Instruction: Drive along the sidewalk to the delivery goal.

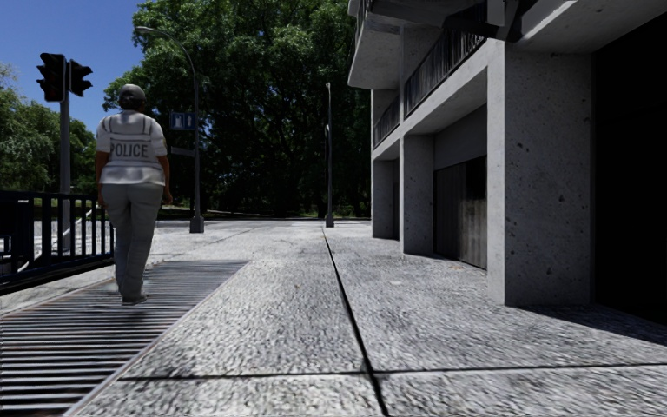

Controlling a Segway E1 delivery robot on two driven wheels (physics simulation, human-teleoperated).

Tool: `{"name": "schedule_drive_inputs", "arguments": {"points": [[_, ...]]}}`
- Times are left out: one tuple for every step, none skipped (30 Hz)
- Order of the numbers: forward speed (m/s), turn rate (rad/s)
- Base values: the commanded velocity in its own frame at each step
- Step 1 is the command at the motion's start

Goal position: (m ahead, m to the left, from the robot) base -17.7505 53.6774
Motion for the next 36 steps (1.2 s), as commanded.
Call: {"name": "schedule_drive_inputs", "arguments": {"points": [[2.00,-0.02],[2.00,0.00],[2.00,0.00],[2.00,0.00],[2.00,0.00],[2.00,0.00],[2.00,0.00],[2.00,0.00],[2.00,0.00],[2.00,0.00],[2.00,0.00],[2.00,0.00],[2.00,0.00],[2.00,0.00],[2.00,0.00],[2.00,0.00],[2.00,0.00],[2.00,0.00],[2.00,0.00],[2.00,0.00],[2.00,0.00],[2.00,0.00],[2.00,0.00],[2.00,0.00],[2.00,0.00],[2.00,0.00],[2.00,0.00],[2.00,0.00],[2.00,0.00],[2.00,0.00],[2.00,0.00],[2.00,0.00],[2.00,0.00],[2.00,0.00],[2.00,0.00],[2.00,0.00]]}}
